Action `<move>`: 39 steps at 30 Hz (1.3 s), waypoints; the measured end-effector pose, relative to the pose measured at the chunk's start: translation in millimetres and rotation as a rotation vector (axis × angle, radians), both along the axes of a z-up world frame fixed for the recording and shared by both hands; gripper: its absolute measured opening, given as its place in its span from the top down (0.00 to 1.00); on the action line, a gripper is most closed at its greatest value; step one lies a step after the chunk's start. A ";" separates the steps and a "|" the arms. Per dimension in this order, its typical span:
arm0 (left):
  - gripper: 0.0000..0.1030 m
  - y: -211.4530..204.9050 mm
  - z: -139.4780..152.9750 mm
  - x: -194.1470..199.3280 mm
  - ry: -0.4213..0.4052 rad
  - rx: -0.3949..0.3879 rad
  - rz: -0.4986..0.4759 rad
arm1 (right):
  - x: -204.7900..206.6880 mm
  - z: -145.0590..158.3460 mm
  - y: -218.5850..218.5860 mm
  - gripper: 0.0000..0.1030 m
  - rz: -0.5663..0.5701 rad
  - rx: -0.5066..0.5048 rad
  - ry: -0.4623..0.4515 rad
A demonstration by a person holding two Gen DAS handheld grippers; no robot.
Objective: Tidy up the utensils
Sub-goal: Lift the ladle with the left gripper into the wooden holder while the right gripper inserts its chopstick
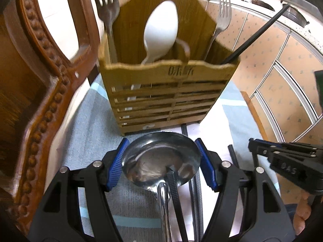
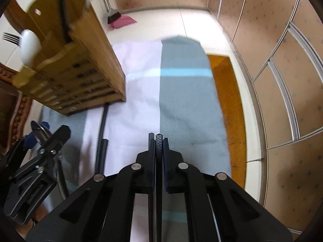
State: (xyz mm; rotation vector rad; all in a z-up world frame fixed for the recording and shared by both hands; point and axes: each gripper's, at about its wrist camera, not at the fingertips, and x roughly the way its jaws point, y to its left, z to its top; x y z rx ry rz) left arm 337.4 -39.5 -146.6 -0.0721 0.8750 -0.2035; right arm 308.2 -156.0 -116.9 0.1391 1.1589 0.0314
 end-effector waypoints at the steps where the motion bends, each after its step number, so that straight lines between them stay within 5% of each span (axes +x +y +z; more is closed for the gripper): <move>1: 0.36 0.9 7.6 -3.8 -0.013 0.004 0.002 | -3.4 8.6 -0.8 0.93 0.002 0.005 -0.017; 10: 0.36 4.0 56.3 -33.1 -0.087 0.024 0.011 | -38.8 81.3 0.3 0.92 0.019 0.064 -0.166; 19: 0.36 5.8 93.6 -56.6 -0.143 0.036 0.022 | -63.7 119.4 -3.4 0.92 0.057 0.106 -0.271; 39: 0.37 12.4 139.0 -76.7 -0.234 0.053 0.021 | -83.1 159.5 4.7 0.93 0.093 0.104 -0.394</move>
